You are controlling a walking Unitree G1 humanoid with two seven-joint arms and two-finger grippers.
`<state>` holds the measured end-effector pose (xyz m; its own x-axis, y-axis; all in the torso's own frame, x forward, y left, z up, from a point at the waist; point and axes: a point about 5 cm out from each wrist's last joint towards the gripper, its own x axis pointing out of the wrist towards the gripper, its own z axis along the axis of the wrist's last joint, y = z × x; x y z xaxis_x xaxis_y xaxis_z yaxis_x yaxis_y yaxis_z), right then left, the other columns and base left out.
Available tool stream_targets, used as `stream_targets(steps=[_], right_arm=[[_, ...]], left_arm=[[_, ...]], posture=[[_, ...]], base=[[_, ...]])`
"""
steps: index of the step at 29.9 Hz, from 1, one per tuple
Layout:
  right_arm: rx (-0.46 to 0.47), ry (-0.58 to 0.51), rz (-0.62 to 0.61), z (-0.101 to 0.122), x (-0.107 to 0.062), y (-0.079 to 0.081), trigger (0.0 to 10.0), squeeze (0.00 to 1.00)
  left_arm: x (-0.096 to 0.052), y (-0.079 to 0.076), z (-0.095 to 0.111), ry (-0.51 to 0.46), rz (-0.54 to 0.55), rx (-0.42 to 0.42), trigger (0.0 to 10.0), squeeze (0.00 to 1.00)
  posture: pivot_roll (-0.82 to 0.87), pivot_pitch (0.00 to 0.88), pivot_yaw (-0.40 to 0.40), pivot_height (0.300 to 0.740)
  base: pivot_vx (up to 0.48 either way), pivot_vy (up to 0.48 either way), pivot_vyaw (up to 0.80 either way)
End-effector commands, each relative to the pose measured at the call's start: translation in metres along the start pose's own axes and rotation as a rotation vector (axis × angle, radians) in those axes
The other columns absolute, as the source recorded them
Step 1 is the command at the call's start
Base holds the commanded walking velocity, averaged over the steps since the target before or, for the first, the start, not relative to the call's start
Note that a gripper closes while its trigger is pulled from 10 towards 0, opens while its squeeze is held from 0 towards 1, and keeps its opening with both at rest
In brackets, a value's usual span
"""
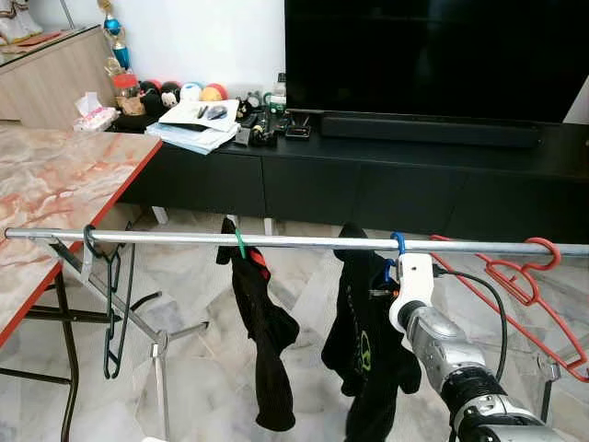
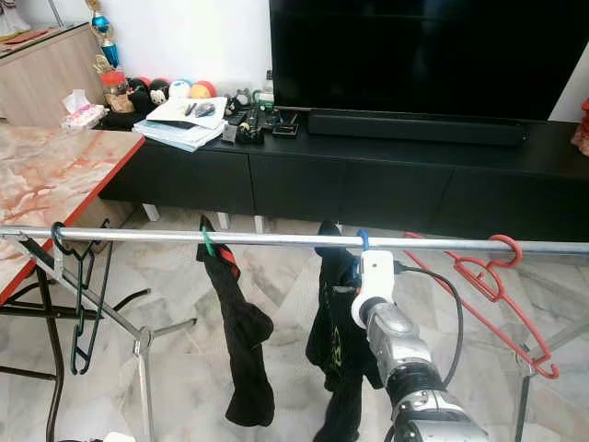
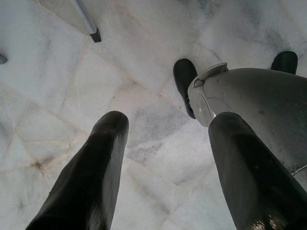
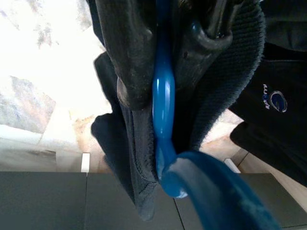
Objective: Hang hanger
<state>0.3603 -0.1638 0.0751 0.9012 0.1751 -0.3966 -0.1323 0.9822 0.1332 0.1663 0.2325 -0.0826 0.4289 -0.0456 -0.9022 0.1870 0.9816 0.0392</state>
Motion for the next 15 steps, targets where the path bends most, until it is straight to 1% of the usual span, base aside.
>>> stream_targets(steps=[1,3,5,6,7,8,10,12,14,15], right_arm=[[0.01,0.041,-0.034,-0.012,-0.001,-0.001,0.0,0.0],[0.022,-0.031,-0.081,-0.005,-0.002,-0.005,0.0,0.0],[0.046,-0.171,-0.117,0.009,-0.005,-0.008,0.0,0.0],[0.054,-0.212,-0.123,0.013,-0.006,-0.008,0.0,0.0],[0.078,-0.263,-0.158,0.016,-0.008,-0.01,0.0,0.0],[0.083,-0.269,-0.166,0.016,-0.009,-0.011,0.0,0.0],[0.074,-0.315,-0.252,0.013,-0.015,-0.016,0.0,0.0],[0.067,-0.324,-0.287,0.01,-0.018,-0.018,0.0,0.0],[0.088,-0.34,-0.375,-0.003,-0.026,-0.02,0.0,0.0],[0.088,-0.34,-0.375,-0.003,-0.026,-0.02,0.0,0.0]], left_arm=[[-0.001,0.003,-0.006,0.029,0.006,0.005,10.0,0.0],[-0.001,0.003,-0.006,0.028,0.007,0.004,10.0,0.0],[-0.001,0.003,-0.007,0.028,0.008,0.004,10.0,0.0],[-0.001,0.003,-0.007,0.029,0.009,0.003,10.0,0.0],[-0.001,0.003,-0.007,0.029,0.009,0.004,10.0,0.0],[-0.001,0.003,-0.007,0.029,0.009,0.004,10.0,0.0],[-0.001,0.003,-0.008,0.03,0.009,0.003,10.0,0.0],[-0.001,0.003,-0.008,0.031,0.008,0.003,10.0,0.0],[-0.002,0.003,-0.009,0.033,0.007,0.004,10.0,0.0],[-0.002,0.003,-0.009,0.033,0.007,0.004,10.0,0.0]], posture=[[0.08,0.054,0.051,0.74],[0.08,0.053,0.05,0.74],[0.08,0.051,0.049,0.74],[0.08,0.051,0.049,0.74],[0.08,0.053,0.05,0.74],[0.08,0.053,0.05,0.74],[0.08,0.055,0.048,0.74],[0.08,0.055,0.048,0.74],[0.07,0.059,0.049,0.74],[0.07,0.059,0.049,0.74]], base=[[0.0,0.0,0.0],[0.0,0.0,0.0],[0.0,0.0,0.0],[0.0,0.0,0.0],[0.0,0.0,0.0],[0.0,0.0,0.0],[0.0,0.0,0.0],[0.0,0.0,0.0],[0.0,0.0,0.0],[0.0,0.0,0.0]])
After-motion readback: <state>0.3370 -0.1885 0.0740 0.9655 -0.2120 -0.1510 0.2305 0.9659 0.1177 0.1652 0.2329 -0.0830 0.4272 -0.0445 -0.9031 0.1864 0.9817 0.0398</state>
